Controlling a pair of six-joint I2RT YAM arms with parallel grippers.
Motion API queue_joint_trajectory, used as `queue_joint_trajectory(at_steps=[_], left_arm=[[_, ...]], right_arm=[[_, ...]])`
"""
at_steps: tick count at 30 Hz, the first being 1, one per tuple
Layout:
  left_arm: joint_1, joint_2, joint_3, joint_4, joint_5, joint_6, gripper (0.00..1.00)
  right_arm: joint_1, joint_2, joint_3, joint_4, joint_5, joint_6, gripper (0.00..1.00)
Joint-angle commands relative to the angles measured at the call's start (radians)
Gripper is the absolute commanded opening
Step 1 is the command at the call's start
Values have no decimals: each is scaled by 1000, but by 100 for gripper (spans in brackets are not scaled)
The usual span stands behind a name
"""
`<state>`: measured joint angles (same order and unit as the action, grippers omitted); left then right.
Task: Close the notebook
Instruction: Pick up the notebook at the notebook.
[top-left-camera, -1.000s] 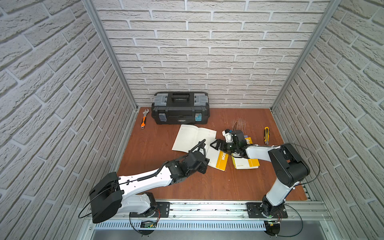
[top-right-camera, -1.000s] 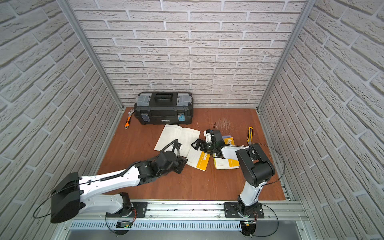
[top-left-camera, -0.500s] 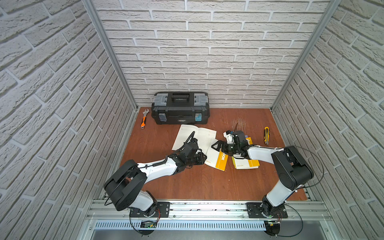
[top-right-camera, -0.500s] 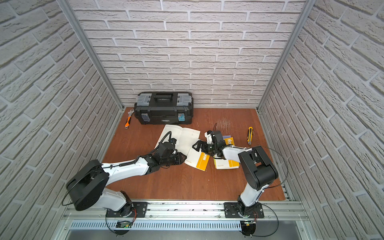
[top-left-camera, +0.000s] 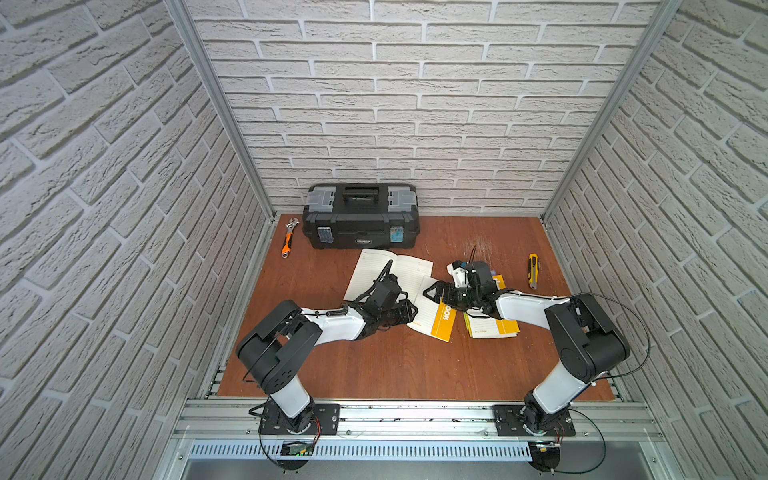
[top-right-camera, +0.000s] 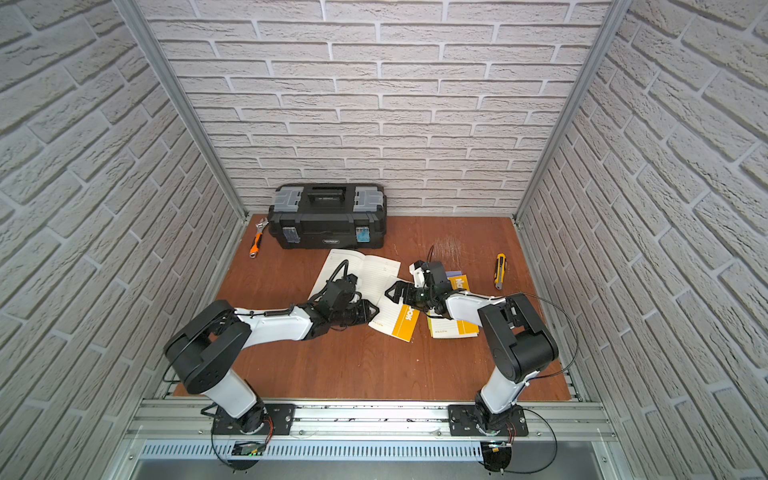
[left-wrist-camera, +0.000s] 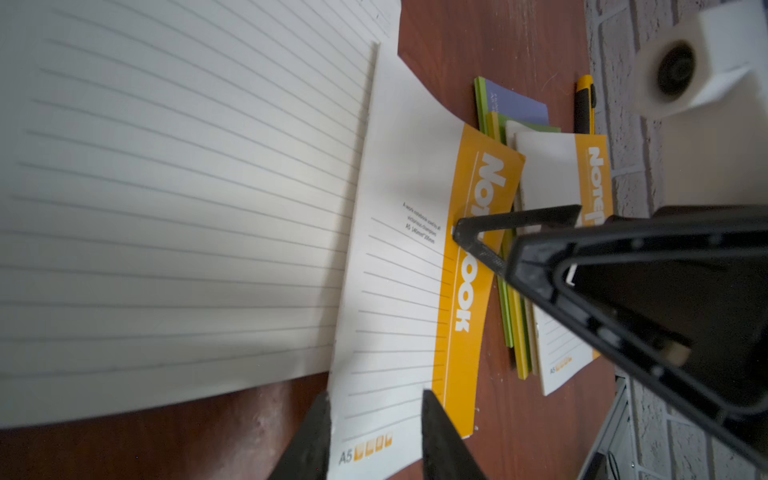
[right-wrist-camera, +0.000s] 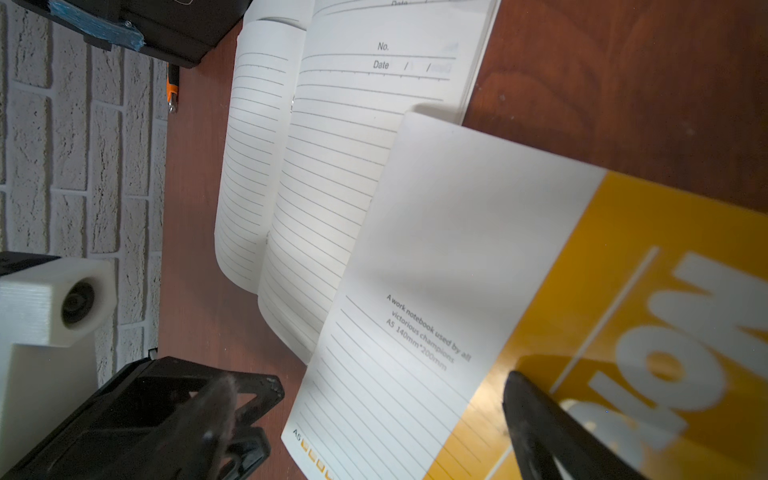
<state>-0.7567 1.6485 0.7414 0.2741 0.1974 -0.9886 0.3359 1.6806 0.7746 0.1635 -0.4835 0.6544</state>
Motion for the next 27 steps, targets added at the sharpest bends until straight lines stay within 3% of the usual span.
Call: queue_joint_trajectory(at_steps=[1,21,27], left_arm=[[9,23,32,54,14,2,36],[38,154,49,172,63,-23,35],[38,188,44,250,95,-66,27]], right_arm=[[0,-18,-11,11,-3,-14,100],[-4,-4,-7,15,-12,-18,100],[-4,4,-6,18,-16,-14,100]])
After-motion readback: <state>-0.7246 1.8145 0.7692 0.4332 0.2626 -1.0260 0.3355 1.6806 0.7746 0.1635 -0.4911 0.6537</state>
